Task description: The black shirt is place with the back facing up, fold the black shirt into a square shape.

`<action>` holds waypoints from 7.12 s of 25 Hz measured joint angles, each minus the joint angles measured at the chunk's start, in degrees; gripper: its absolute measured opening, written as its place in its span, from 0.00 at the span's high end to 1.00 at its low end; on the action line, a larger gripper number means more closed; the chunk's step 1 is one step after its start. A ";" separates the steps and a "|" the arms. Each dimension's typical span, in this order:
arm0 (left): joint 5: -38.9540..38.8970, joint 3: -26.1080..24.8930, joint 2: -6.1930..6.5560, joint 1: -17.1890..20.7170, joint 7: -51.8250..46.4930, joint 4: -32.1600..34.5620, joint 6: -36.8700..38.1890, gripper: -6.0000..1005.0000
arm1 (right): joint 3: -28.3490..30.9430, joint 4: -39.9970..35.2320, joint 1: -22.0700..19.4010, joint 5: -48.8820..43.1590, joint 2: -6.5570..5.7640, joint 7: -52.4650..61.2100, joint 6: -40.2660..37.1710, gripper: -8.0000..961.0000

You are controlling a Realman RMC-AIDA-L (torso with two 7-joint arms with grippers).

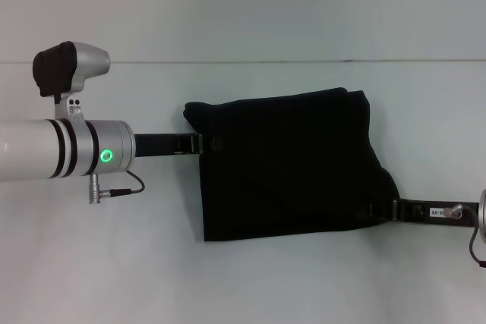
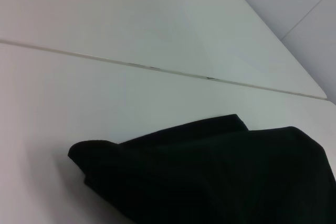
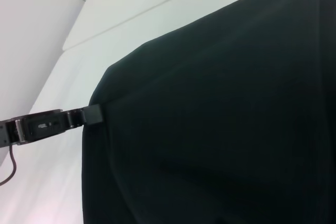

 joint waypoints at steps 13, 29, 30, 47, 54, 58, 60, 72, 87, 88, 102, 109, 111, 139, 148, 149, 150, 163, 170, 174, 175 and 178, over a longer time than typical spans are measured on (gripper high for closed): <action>0.00 -0.42 0.08 0.23 0.00 0.08 -0.09 0.91 | 3.92 -0.47 -1.31 0.01 -0.83 -3.18 -4.03 0.98; 0.63 -0.24 0.20 0.43 -0.07 0.24 0.38 0.91 | 3.49 -0.65 -2.46 -0.33 -4.27 -2.77 -5.03 0.95; 1.10 -0.33 0.23 0.48 -0.24 0.41 0.58 0.91 | 3.49 -0.65 -2.54 -0.34 -4.39 -2.56 -5.30 0.95; 1.41 -0.32 0.45 0.50 -0.18 0.73 2.73 0.91 | 9.62 -3.54 -3.57 -0.21 -4.87 -1.26 -6.41 0.77; 1.41 -0.12 0.44 0.52 -0.20 0.72 2.73 0.91 | 5.77 -3.12 -1.10 -0.69 -4.86 3.81 -6.38 0.43; 1.41 -0.06 0.44 0.42 -0.18 0.70 2.72 0.91 | 3.81 -2.97 -0.40 -0.71 -4.43 5.61 -5.95 0.33; 1.41 -0.03 0.44 0.39 -0.13 0.70 2.72 0.91 | 3.57 -2.96 -0.23 -0.71 -4.25 5.71 -5.76 0.34; 1.41 0.08 0.44 0.47 0.00 0.70 2.71 0.91 | 2.68 -2.76 -0.32 -0.84 -3.89 5.79 -4.10 0.43; 1.50 0.15 0.44 0.25 0.00 0.70 2.72 0.91 | 3.00 -2.05 0.26 -1.93 -2.98 5.31 -3.22 0.58; 1.50 0.16 0.44 0.23 0.00 0.70 2.73 0.91 | 3.03 -2.05 0.23 -1.86 -2.95 5.05 -3.05 0.60; 1.50 0.16 0.44 0.36 0.00 0.71 2.63 0.91 | 5.29 -2.73 0.08 -1.49 -2.41 0.92 -2.90 0.95; 1.50 0.10 0.45 0.35 0.00 0.70 2.50 0.91 | 7.25 -2.77 1.60 -1.49 -2.61 -2.13 -2.85 0.97; 1.50 0.06 0.47 0.35 0.00 0.70 2.49 0.91 | 7.88 -2.81 2.11 -1.45 -2.54 -2.93 -2.84 0.97; 1.50 -0.38 0.53 0.50 -0.20 0.79 2.40 0.91 | 7.25 -6.78 3.92 -0.38 -3.02 -3.28 -5.39 0.96; 1.50 -0.37 0.53 0.87 -0.02 0.80 2.44 0.91 | 6.69 -5.16 2.10 -0.44 -2.29 -2.91 -5.61 0.95; 1.49 -0.36 0.53 0.91 -0.01 0.79 2.44 0.91 | 6.52 -4.85 1.90 -0.45 -2.29 -2.91 -5.70 0.92; 1.50 -0.37 0.53 0.98 -0.01 0.80 2.41 0.91 | 6.35 -4.60 1.59 -0.47 -2.28 -2.92 -5.76 0.88; 1.38 -0.46 0.34 1.28 -0.49 0.61 1.72 0.91 | 13.57 -4.96 -6.27 3.05 -1.88 -8.78 -6.48 0.41; 0.99 -0.45 0.21 1.31 -0.52 0.70 0.85 0.91 | 18.23 -4.51 -8.39 8.39 -1.21 -19.65 -9.26 0.26; 0.97 -0.53 0.56 0.42 -0.80 0.74 -0.58 0.91 | 18.98 -4.36 -7.81 8.92 -0.18 -23.10 -8.85 0.26; 0.97 -0.54 0.68 0.11 -0.98 0.74 -0.94 0.91 | 19.10 -4.37 -7.60 8.95 -0.04 -23.40 -8.57 0.26; 1.08 -0.55 1.04 -0.82 -1.35 0.76 -1.78 0.91 | 19.24 -4.37 -7.09 8.97 0.29 -23.62 -7.52 0.26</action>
